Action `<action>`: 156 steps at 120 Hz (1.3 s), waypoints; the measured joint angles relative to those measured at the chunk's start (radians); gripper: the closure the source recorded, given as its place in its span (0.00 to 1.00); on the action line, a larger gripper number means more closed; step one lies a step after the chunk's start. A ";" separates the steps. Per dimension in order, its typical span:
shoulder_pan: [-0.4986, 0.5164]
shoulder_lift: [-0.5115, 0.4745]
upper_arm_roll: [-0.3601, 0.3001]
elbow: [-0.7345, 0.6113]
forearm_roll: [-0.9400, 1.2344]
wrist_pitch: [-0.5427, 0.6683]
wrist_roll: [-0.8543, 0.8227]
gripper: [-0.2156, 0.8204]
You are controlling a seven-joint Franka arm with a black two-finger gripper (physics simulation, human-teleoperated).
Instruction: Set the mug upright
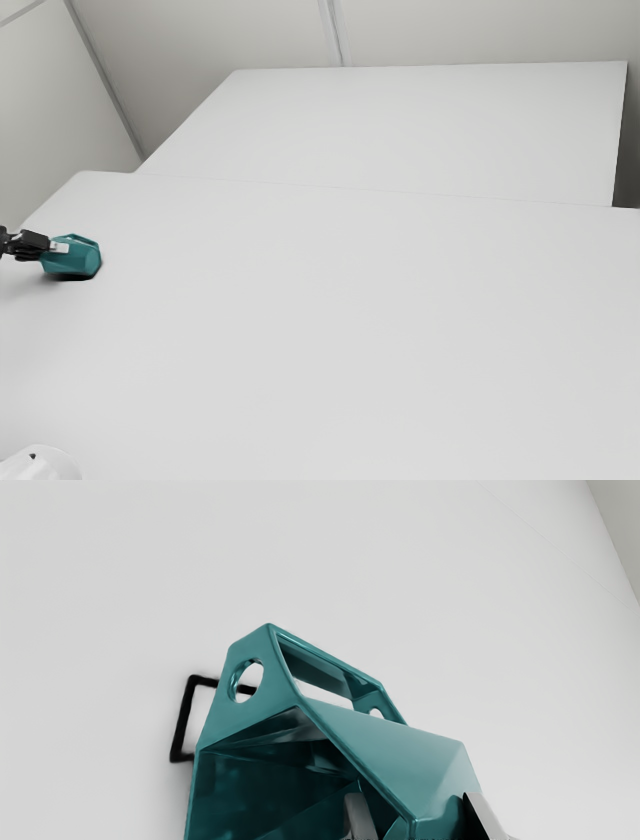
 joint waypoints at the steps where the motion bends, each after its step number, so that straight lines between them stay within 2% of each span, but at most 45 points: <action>1: 0.000 0.000 0.000 0.000 0.000 0.000 0.000 0.76; 12: -0.001 -0.001 -0.005 0.001 0.002 0.002 -0.001 0.82; 37: -0.006 -0.007 -0.043 0.001 -0.003 0.003 -0.002 0.88; 43: -0.007 -0.010 -0.058 0.002 -0.004 0.003 -0.002 0.93; 68: -0.015 -0.037 -0.112 -0.003 -0.002 0.006 -0.003 0.96; 80: -0.035 -0.085 -0.126 -0.026 0.000 0.008 -0.004 0.96; 100: -0.138 -0.263 -0.126 -0.135 0.066 0.018 -0.015 0.97; 116: -0.273 -0.491 -0.103 -0.304 0.238 0.025 -0.065 0.97; 121: -0.331 -0.561 -0.077 -0.368 0.290 0.030 -0.089 0.97; 130: -0.482 -0.678 0.022 -0.492 0.357 0.046 -0.138 0.97; 135: -0.545 -0.732 0.057 -0.563 0.381 0.062 -0.166 0.97; 144: -0.607 -0.823 0.080 -0.698 0.412 0.113 -0.213 0.97; 156: -0.632 -0.954 0.085 -0.878 0.454 0.201 -0.270 0.97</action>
